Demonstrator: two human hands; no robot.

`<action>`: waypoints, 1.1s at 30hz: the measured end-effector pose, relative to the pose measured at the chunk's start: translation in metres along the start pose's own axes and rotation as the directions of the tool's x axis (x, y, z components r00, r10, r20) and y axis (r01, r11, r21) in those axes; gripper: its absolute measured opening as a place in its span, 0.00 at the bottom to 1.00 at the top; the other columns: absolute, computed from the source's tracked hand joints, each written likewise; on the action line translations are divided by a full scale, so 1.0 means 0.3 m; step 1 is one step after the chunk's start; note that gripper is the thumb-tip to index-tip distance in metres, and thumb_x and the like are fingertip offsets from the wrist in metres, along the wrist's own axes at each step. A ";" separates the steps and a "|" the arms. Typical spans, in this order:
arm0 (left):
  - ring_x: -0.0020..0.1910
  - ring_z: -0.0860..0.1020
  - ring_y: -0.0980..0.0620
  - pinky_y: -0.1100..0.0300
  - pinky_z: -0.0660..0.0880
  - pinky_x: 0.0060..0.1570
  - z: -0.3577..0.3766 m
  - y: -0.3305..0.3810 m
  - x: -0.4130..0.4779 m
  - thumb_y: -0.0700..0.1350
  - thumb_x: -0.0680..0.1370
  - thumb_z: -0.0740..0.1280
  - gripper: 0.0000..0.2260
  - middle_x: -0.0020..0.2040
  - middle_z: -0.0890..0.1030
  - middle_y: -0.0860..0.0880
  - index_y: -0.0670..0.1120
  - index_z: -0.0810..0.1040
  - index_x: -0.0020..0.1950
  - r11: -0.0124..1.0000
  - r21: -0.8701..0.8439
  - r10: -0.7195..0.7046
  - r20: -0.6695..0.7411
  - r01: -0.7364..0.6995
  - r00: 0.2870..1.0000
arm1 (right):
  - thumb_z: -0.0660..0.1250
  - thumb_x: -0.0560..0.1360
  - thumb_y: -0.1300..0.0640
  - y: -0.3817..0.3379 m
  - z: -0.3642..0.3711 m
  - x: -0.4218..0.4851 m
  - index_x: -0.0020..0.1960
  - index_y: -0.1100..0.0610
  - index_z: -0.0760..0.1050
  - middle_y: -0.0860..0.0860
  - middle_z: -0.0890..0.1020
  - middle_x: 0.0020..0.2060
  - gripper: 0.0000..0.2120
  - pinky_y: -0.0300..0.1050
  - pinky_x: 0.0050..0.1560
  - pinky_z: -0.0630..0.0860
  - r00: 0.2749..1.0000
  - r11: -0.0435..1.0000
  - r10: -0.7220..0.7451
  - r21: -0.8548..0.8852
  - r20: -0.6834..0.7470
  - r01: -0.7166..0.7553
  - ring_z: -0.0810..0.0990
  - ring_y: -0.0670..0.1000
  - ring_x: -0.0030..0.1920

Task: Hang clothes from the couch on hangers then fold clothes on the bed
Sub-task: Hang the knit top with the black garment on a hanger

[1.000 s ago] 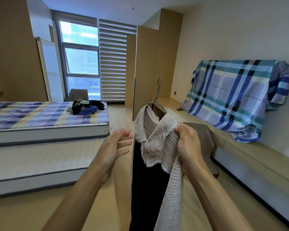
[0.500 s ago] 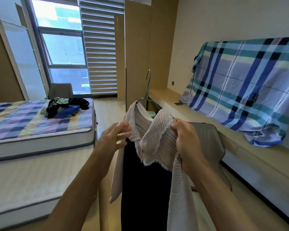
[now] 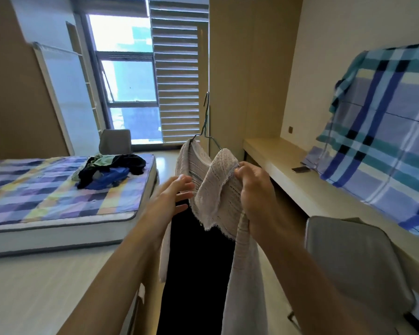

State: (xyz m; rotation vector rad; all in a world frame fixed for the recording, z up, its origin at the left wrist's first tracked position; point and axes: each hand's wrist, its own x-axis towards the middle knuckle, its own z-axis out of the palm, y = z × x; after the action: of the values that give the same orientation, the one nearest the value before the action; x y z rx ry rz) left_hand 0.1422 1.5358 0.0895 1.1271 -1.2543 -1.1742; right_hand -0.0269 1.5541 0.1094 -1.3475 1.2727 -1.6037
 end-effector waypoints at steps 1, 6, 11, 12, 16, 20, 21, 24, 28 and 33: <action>0.58 0.82 0.50 0.47 0.74 0.67 0.024 0.003 0.135 0.52 0.85 0.58 0.15 0.57 0.85 0.48 0.48 0.81 0.59 1.000 -0.016 0.006 -0.032 -0.007 0.999 | 0.57 0.79 0.53 0.031 0.016 0.153 0.50 0.70 0.73 0.54 0.72 0.36 0.18 0.48 0.38 0.66 0.999 1.000 -0.009 -0.001 0.032 0.009 0.69 0.53 0.37; 0.60 0.81 0.48 0.49 0.74 0.65 0.042 0.000 0.425 0.51 0.85 0.58 0.15 0.59 0.84 0.48 0.47 0.80 0.62 1.000 -0.027 -0.014 -0.084 0.012 0.996 | 0.56 0.82 0.56 0.132 0.073 0.508 0.46 0.66 0.74 0.54 0.71 0.37 0.16 0.47 0.37 0.63 0.998 0.999 0.016 0.051 0.061 -0.019 0.67 0.53 0.37; 0.59 0.81 0.48 0.56 0.76 0.58 0.039 -0.065 0.853 0.49 0.85 0.58 0.14 0.59 0.83 0.45 0.45 0.79 0.62 0.996 -0.083 -0.029 -0.132 0.018 0.991 | 0.54 0.84 0.57 0.315 0.161 0.944 0.45 0.59 0.73 0.54 0.70 0.36 0.13 0.47 0.38 0.63 0.997 1.000 0.004 0.022 0.075 -0.006 0.66 0.53 0.36; 0.59 0.81 0.48 0.56 0.76 0.59 0.033 -0.084 0.947 0.49 0.85 0.58 0.15 0.59 0.83 0.45 0.45 0.79 0.63 0.996 -0.090 -0.024 -0.136 0.012 0.990 | 0.54 0.84 0.58 0.354 0.187 1.028 0.45 0.58 0.73 0.55 0.69 0.36 0.13 0.48 0.38 0.63 0.997 0.999 0.002 0.033 0.072 -0.004 0.66 0.53 0.36; 0.60 0.81 0.48 0.50 0.76 0.64 -0.002 -0.142 1.349 0.50 0.85 0.58 0.16 0.60 0.83 0.47 0.44 0.79 0.65 0.995 -0.105 -0.022 -0.159 0.005 0.987 | 0.54 0.84 0.59 0.507 0.319 1.374 0.44 0.58 0.72 0.55 0.69 0.36 0.12 0.48 0.38 0.62 0.999 0.999 0.004 0.047 0.052 -0.007 0.65 0.54 0.36; 0.60 0.80 0.48 0.49 0.74 0.65 -0.034 -0.128 1.747 0.49 0.85 0.59 0.15 0.60 0.83 0.46 0.43 0.78 0.65 0.995 -0.101 -0.006 -0.165 -0.011 0.986 | 0.55 0.83 0.60 0.596 0.452 1.742 0.45 0.58 0.73 0.55 0.70 0.36 0.11 0.47 0.36 0.62 0.999 0.998 0.002 0.055 0.048 -0.005 0.65 0.53 0.36; 0.60 0.80 0.48 0.49 0.74 0.65 -0.041 -0.118 1.848 0.48 0.85 0.59 0.15 0.60 0.82 0.46 0.42 0.77 0.65 0.995 -0.095 -0.003 -0.163 -0.013 0.987 | 0.55 0.83 0.60 0.613 0.487 1.836 0.44 0.58 0.73 0.55 0.69 0.36 0.11 0.47 0.36 0.62 0.999 0.998 -0.001 0.059 0.040 -0.001 0.65 0.53 0.36; 0.61 0.79 0.47 0.49 0.73 0.65 -0.063 -0.108 2.125 0.49 0.85 0.59 0.16 0.60 0.82 0.46 0.42 0.77 0.66 0.997 -0.072 -0.009 -0.149 -0.002 0.989 | 0.56 0.83 0.61 0.667 0.574 2.088 0.42 0.56 0.71 0.54 0.68 0.34 0.12 0.45 0.35 0.62 0.999 0.997 -0.016 0.075 0.035 0.014 0.64 0.51 0.35; 0.62 0.79 0.45 0.49 0.73 0.65 -0.106 -0.135 2.486 0.48 0.85 0.59 0.15 0.61 0.82 0.44 0.42 0.78 0.65 0.999 -0.048 -0.003 -0.159 -0.005 0.987 | 0.55 0.83 0.62 0.758 0.697 2.418 0.41 0.57 0.70 0.54 0.65 0.31 0.13 0.46 0.34 0.59 0.996 0.992 -0.062 0.111 0.056 0.056 0.60 0.51 0.32; 0.63 0.78 0.47 0.60 0.75 0.56 -0.174 -0.215 3.016 0.51 0.85 0.57 0.17 0.63 0.80 0.46 0.43 0.75 0.68 0.999 0.033 0.017 -0.149 -0.012 0.989 | 0.56 0.81 0.60 0.945 0.870 2.887 0.36 0.52 0.68 0.51 0.66 0.30 0.15 0.45 0.32 0.61 0.997 0.986 -0.069 0.157 0.033 0.063 0.63 0.49 0.32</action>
State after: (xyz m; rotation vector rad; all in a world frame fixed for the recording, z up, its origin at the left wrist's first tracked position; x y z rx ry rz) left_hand 0.1714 0.6276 0.0978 1.2045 -1.1677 -1.0422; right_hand -0.0036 0.6065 0.1015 -1.3283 1.0660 -1.6776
